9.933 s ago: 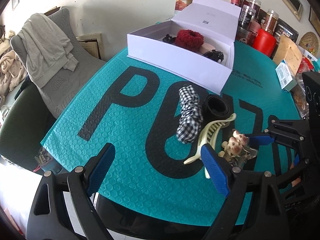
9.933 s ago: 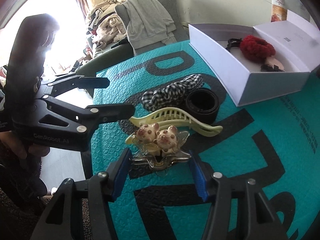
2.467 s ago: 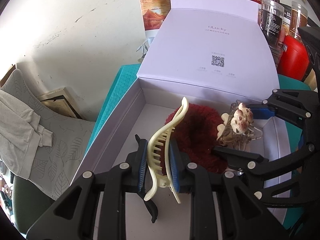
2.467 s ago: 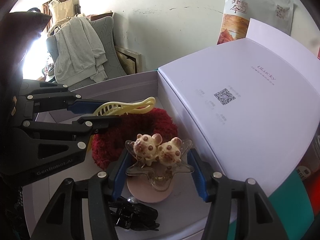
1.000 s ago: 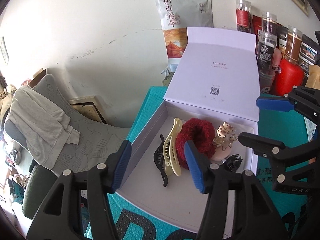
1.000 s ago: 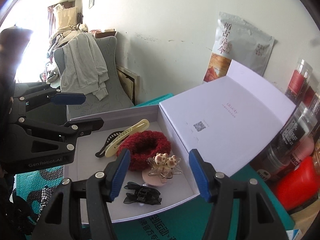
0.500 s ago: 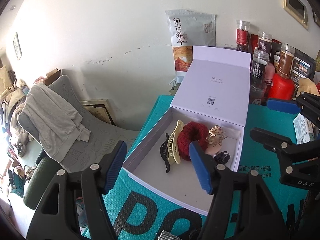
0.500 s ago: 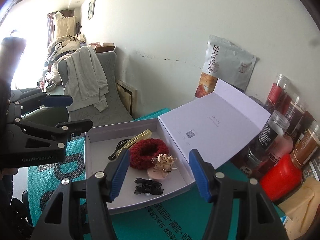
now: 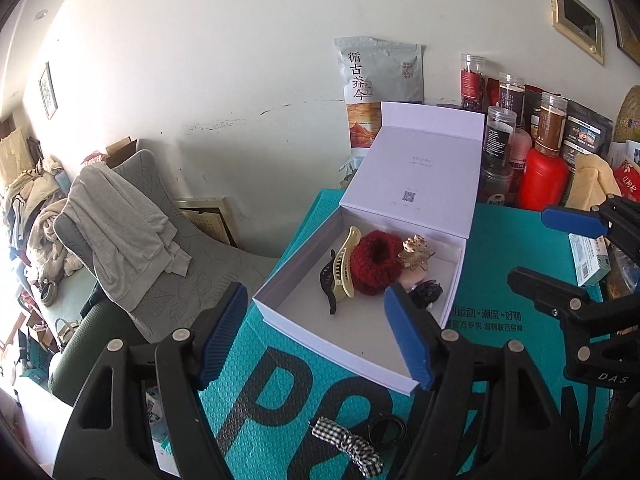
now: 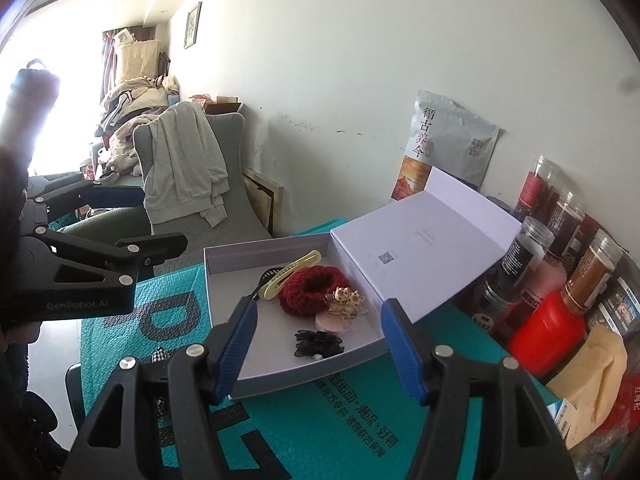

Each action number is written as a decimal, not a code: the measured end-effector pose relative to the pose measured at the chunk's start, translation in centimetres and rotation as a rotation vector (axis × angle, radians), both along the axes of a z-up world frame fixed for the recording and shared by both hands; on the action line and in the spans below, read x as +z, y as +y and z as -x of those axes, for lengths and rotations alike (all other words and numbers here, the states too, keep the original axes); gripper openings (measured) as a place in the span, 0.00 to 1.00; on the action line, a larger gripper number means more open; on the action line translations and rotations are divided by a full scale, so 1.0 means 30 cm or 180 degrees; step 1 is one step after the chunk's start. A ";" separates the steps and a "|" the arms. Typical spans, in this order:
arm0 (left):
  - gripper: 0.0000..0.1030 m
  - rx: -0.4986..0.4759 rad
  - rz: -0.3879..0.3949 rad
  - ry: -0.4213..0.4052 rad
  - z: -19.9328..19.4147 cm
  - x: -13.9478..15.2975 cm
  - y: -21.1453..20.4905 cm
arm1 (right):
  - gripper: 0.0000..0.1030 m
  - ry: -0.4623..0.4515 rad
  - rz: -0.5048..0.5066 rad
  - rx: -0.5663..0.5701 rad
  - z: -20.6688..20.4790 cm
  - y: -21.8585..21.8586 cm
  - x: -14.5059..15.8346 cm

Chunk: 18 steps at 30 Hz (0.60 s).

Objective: Organize objects
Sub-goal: 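Raise both tools out of the box and back toward the mat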

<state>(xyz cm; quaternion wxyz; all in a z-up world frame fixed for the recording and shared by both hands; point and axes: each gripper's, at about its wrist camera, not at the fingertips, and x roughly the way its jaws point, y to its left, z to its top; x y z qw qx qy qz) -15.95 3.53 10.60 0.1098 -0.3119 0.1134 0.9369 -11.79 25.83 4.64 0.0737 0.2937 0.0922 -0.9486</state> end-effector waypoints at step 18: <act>0.71 0.0012 -0.0049 -0.0262 -0.198 -0.168 -0.051 | 0.63 -0.0180 0.0126 0.0136 -0.155 -0.084 -0.119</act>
